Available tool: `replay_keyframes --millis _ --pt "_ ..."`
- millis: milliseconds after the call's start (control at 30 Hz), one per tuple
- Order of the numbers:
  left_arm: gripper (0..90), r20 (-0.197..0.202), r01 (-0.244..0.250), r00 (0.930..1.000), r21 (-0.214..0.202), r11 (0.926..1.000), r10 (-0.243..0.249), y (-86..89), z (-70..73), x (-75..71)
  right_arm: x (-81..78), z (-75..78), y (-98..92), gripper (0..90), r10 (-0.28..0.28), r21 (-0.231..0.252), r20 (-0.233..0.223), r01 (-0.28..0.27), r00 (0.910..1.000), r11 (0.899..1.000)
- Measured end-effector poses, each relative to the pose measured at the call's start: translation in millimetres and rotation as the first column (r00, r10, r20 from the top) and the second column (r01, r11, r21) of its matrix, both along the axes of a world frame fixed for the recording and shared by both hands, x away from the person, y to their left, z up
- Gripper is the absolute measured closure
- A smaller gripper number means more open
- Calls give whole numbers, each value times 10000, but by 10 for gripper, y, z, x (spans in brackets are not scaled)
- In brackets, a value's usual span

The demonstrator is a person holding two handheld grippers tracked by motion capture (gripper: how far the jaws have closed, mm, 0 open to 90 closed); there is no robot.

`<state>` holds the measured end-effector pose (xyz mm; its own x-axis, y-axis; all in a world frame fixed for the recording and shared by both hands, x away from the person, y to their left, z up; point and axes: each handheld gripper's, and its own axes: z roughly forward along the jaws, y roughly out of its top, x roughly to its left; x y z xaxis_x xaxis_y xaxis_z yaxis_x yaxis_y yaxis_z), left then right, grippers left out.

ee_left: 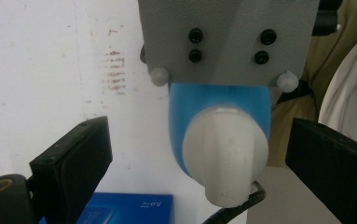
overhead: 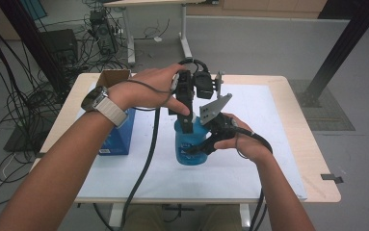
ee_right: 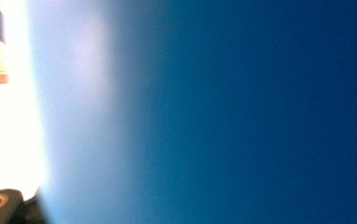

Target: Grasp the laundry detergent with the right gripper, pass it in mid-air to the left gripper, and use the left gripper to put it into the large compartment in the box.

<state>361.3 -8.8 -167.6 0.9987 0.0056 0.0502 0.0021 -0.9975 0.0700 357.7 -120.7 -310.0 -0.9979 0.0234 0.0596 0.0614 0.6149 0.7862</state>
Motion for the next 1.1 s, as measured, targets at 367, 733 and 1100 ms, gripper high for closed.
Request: replay_keyframes --millis 367,733,1100 --pt "80 -72 -78 9999 -27 10000 77 19 -13 12 0 0 -13 436 14 11 -29 -14 10000 10000" --pt "80 -85 -169 9998 -45 9998 169 30 -17 15 2 4 -25 436 -42 38 0 42 10000 10000" --pt "78 -62 -209 9998 -34 9998 209 37 -18 10 9 8 -35 436 -80 38 30 80 10000 10000"
